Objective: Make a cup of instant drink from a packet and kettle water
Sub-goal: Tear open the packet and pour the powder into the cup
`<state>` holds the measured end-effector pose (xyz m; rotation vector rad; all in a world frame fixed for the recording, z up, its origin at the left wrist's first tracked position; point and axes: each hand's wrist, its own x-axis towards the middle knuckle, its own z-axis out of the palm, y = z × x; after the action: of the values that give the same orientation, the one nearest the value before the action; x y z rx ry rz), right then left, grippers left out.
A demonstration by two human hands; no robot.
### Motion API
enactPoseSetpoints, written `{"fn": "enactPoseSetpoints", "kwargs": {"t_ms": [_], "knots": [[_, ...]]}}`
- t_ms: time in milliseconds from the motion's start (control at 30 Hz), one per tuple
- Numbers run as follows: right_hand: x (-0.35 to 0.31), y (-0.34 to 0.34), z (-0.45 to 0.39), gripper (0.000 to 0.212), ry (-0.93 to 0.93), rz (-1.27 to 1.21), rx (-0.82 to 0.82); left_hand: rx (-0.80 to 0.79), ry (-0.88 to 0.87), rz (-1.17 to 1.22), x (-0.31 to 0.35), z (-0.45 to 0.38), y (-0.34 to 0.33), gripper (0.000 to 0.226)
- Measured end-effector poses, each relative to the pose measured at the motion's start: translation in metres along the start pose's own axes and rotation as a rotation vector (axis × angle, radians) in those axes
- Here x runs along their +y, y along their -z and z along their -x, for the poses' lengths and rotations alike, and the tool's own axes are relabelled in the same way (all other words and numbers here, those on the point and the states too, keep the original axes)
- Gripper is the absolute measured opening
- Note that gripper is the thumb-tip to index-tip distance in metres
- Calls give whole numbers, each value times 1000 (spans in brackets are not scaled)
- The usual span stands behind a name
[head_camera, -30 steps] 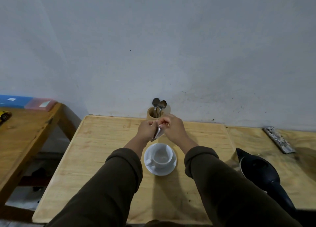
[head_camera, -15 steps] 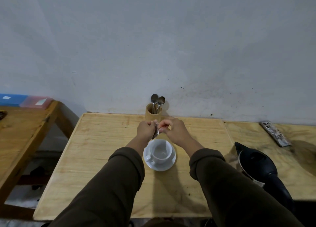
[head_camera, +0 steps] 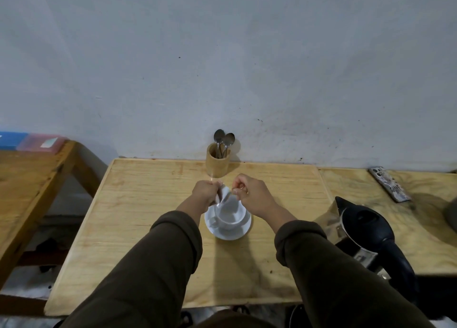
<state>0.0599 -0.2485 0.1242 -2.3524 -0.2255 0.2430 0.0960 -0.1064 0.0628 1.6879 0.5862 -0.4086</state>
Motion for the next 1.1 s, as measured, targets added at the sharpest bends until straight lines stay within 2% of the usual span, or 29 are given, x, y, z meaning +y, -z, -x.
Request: {"fn": "enactPoseSetpoints", "kwargs": {"t_ms": [100, 300, 400, 500, 600, 733, 867, 1000, 1100], "knots": [[6, -9, 7, 19, 6, 53, -68, -31, 70, -97, -5, 2, -1, 31], [18, -25, 18, 43, 3, 144, -99, 9, 128, -281, -7, 5, -11, 29], [22, -30, 20, 43, 18, 159, -75, 41, 142, -400, -3, 9, -16, 36], [26, -37, 20, 34, 26, 148, -7, 68, 142, -460, 2, 13, -17, 28], [31, -41, 18, 21, 7, 136, 30, 59, 150, -457, 3, 8, -16, 35], [39, -43, 15, 18, -69, 35, 109, -32, 204, -199, 4, 1, -14, 39], [43, -40, 12, 13, -163, -24, 119, -30, 178, -145, 6, 1, -10, 48], [45, -34, 7, 45, -200, -20, 112, -74, 148, -176, 7, 0, -9, 52], [43, -33, 3, 49, -212, -9, 90, -84, 121, -200, 5, -1, -7, 57]]}}
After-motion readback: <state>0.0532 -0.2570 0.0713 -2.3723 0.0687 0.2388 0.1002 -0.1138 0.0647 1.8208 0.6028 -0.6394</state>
